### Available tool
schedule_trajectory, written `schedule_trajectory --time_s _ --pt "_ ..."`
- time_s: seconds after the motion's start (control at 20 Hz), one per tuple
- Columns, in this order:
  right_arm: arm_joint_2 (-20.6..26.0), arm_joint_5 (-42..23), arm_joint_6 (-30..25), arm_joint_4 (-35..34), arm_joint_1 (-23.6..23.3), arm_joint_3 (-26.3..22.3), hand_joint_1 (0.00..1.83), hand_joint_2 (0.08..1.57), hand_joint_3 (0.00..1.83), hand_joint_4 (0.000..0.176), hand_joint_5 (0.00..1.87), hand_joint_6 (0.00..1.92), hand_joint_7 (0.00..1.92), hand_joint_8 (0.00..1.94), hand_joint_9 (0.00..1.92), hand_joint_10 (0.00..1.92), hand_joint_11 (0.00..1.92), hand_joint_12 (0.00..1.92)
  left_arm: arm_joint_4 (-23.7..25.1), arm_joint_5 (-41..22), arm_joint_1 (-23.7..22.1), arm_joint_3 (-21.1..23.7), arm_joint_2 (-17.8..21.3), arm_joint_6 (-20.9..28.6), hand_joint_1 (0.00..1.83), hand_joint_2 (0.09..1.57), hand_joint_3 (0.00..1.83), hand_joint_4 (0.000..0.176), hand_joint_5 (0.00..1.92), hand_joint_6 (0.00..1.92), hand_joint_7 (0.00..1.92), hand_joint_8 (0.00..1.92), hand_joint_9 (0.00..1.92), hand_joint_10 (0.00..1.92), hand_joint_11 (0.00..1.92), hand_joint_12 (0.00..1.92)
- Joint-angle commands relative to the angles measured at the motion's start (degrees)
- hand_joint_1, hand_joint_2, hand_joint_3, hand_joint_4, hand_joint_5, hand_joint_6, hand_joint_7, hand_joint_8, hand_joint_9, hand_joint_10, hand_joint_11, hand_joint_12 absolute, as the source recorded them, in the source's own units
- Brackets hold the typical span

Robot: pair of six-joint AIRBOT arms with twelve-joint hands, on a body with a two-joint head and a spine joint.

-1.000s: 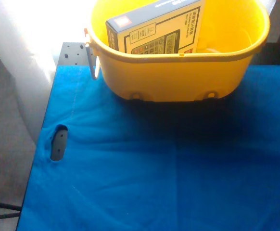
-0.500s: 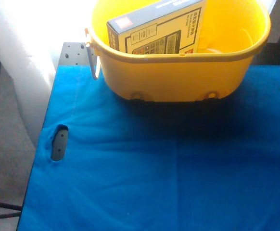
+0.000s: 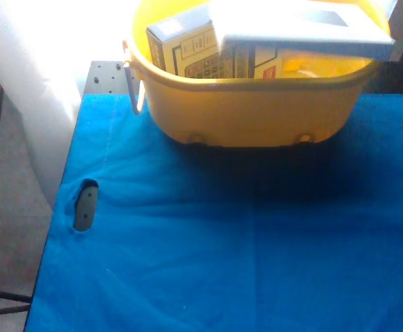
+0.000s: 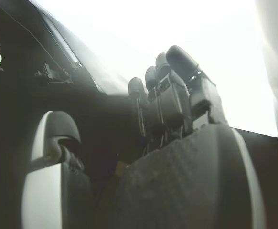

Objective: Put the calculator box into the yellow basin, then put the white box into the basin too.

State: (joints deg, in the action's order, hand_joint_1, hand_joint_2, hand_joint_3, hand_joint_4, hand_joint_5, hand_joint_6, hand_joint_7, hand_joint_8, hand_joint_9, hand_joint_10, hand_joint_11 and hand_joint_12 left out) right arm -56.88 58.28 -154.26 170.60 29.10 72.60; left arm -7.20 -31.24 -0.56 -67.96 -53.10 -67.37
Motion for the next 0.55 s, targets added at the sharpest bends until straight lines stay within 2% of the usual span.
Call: schedule_trajectory --time_s 0.0,0.05,0.1,0.15,0.2,0.25,0.3,0.35,0.4,0.45,0.5 --pt "0.25 6.46 -0.21 1.97 -1.07 0.25 0.25 1.21 0.01 0.000 0.06 0.01 0.02 0.00 0.00 0.00 0.00 0.10 0.14 -6.91 -0.43 -0.26 0.03 0.15 0.69 1.12 0.00 0.000 0.47 0.01 0.39 0.01 0.39 0.06 0.00 1.42" --pt "0.43 6.46 -0.21 1.97 -1.08 0.25 0.28 1.17 0.00 0.000 0.10 0.02 0.01 0.00 0.00 0.00 0.00 0.02 0.10 -6.94 -0.39 -0.26 0.05 0.15 0.70 1.09 0.00 0.000 0.50 0.02 0.41 0.01 0.39 0.07 0.00 1.45" --pt "0.69 6.47 -0.21 1.97 -1.12 0.25 0.26 1.16 0.00 0.028 0.15 0.04 0.01 0.00 0.00 0.00 0.00 0.00 0.10 -6.96 -0.37 -0.24 0.10 0.15 0.70 1.09 0.00 0.000 0.50 0.02 0.42 0.02 0.40 0.08 0.00 1.45" --pt "0.98 6.53 -0.22 1.97 -1.23 0.24 0.23 1.22 0.01 0.039 0.20 0.06 0.02 0.01 0.00 0.00 0.00 0.00 0.09 -7.02 -0.29 -0.21 0.27 0.17 0.68 1.10 0.00 0.000 0.50 0.01 0.41 0.01 0.39 0.08 0.00 1.42" --pt "1.27 6.73 -0.22 1.97 -1.30 0.23 0.27 1.22 0.01 0.008 0.24 0.07 0.05 0.01 0.00 0.00 0.00 0.00 0.07 -7.11 -0.22 -0.19 0.40 0.22 0.69 1.09 0.00 0.000 0.48 0.00 0.41 0.01 0.39 0.08 0.00 1.41" --pt "1.62 7.10 -0.23 1.97 -1.33 0.21 0.35 1.19 0.00 0.000 0.24 0.06 0.02 0.01 0.00 0.00 0.00 0.00 0.07 -7.17 -0.14 -0.18 0.51 0.31 0.66 1.12 0.01 0.000 0.44 0.00 0.40 0.00 0.38 0.08 0.00 1.40" --pt "1.95 7.21 -0.24 1.97 -1.33 0.20 0.43 1.12 0.00 0.000 0.19 0.03 0.00 0.00 0.00 0.00 0.00 0.00 0.07 -7.24 -0.06 -0.15 0.64 0.46 0.66 1.14 0.01 0.000 0.46 0.01 0.40 0.00 0.36 0.09 0.00 1.41" --pt "2.43 7.46 -0.29 1.97 -1.33 0.14 0.57 1.12 0.00 0.000 0.17 0.03 0.02 0.01 0.00 0.00 0.00 0.00 0.07 -7.33 0.06 -0.07 0.85 0.68 0.66 1.15 0.01 0.000 0.47 0.01 0.40 0.00 0.36 0.10 0.00 1.41" --pt "2.99 8.10 -0.57 1.97 -1.32 0.01 0.86 1.10 0.00 0.000 0.25 0.06 0.21 0.35 0.00 0.92 0.00 1.47 0.07 -7.55 0.26 0.08 1.21 0.90 0.67 1.15 0.00 0.000 0.52 0.00 0.41 0.00 0.34 0.16 0.00 1.43" --pt "3.39 8.77 -0.78 1.97 -1.30 -0.24 1.05 1.14 0.01 0.000 0.17 0.02 0.23 0.90 0.12 1.43 0.15 1.83 0.07 -7.77 0.39 0.30 1.66 1.13 0.67 1.13 0.00 0.000 0.54 0.00 0.43 0.01 0.35 0.19 0.00 1.40" --pt "3.86 9.83 -0.78 1.97 -1.15 -0.77 0.81 1.27 0.04 0.000 0.11 0.01 0.04 0.83 0.02 1.11 0.03 1.90 0.11 -8.14 0.47 0.79 2.37 1.25 0.68 1.11 0.00 0.000 0.46 0.00 0.42 0.00 0.31 0.32 0.00 1.46"
